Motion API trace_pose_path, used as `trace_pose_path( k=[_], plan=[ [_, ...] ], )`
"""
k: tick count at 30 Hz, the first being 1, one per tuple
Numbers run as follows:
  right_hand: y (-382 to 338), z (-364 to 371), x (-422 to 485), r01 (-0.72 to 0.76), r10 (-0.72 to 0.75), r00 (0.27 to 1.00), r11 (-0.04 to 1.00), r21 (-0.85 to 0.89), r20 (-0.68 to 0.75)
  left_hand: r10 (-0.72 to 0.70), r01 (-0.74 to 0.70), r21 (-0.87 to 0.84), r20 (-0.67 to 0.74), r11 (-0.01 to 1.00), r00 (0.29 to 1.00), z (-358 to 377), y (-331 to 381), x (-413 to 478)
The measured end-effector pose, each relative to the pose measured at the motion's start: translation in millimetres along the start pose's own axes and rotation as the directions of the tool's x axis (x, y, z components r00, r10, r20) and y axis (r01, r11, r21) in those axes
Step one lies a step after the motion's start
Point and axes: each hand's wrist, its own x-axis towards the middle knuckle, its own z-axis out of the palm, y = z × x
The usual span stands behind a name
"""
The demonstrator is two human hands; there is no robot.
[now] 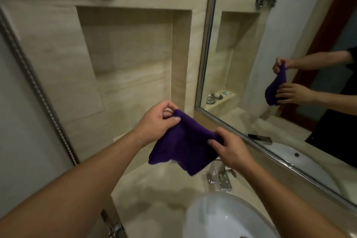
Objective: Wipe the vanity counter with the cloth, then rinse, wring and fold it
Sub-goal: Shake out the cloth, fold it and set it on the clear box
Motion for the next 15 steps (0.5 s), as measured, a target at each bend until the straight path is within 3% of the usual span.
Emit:
trace_pose_path(
  k=[6,12,15],
  plan=[
    [-45,-63,-12,-0.017,0.039,0.995,0.972,0.233,-0.089,0.051,-0.050,-0.049,0.019,0.998,0.999,-17,33,-9],
    [-66,-113,-54,-0.096,0.115,0.990,0.971,0.219,-0.077,0.119,-0.113,-0.044,0.183,0.993,0.976,-4,55,-9],
    [-73,-136,-90,-0.172,0.179,0.981,0.980,0.097,-0.073,0.113,-0.119,-0.005,0.341,0.993,0.933,9,60,-3]
  ],
)
